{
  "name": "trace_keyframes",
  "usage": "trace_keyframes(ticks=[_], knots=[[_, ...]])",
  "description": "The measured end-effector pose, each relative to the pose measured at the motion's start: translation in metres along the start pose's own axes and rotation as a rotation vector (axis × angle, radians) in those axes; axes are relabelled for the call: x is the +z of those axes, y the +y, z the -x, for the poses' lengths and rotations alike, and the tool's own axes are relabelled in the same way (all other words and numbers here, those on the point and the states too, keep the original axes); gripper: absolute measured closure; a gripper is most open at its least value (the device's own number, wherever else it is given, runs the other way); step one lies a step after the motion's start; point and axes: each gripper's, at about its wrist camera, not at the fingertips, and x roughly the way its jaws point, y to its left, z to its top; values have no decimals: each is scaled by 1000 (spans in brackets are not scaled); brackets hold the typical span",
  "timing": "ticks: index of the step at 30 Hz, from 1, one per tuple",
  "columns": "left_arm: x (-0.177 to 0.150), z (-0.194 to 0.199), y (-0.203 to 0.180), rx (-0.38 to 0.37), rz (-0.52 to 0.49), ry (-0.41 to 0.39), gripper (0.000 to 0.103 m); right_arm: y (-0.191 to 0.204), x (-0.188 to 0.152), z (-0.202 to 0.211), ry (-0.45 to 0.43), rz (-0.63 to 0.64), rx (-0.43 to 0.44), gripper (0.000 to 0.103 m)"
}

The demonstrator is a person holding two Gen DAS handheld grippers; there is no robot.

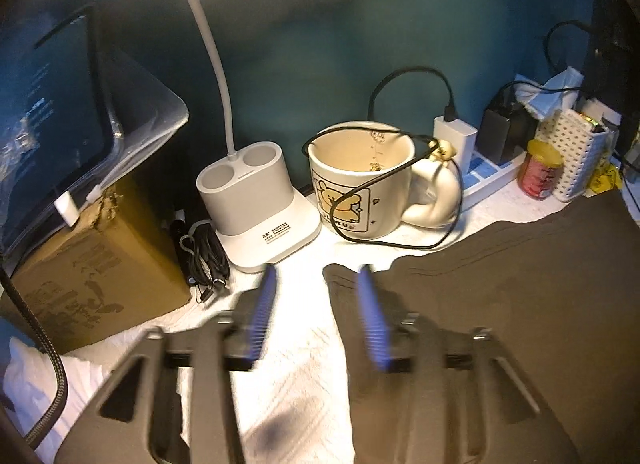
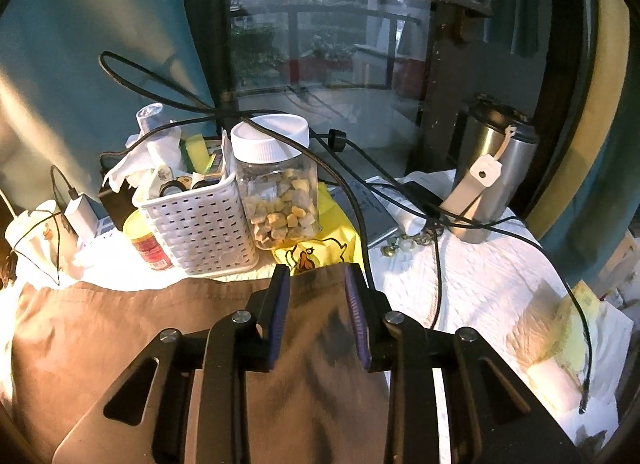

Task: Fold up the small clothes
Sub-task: 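Withdraw both open grippers from the folded brown shirt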

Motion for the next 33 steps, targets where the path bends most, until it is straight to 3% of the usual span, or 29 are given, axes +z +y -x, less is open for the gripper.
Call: trace_keyframes(ticks=[15, 33], knots=[[-36, 58, -24, -82, 4, -44, 57, -21, -36, 49, -3, -31, -6, 73], [-102, 99, -48, -197, 100, 41, 57, -104, -112, 103, 19, -97, -38, 73]])
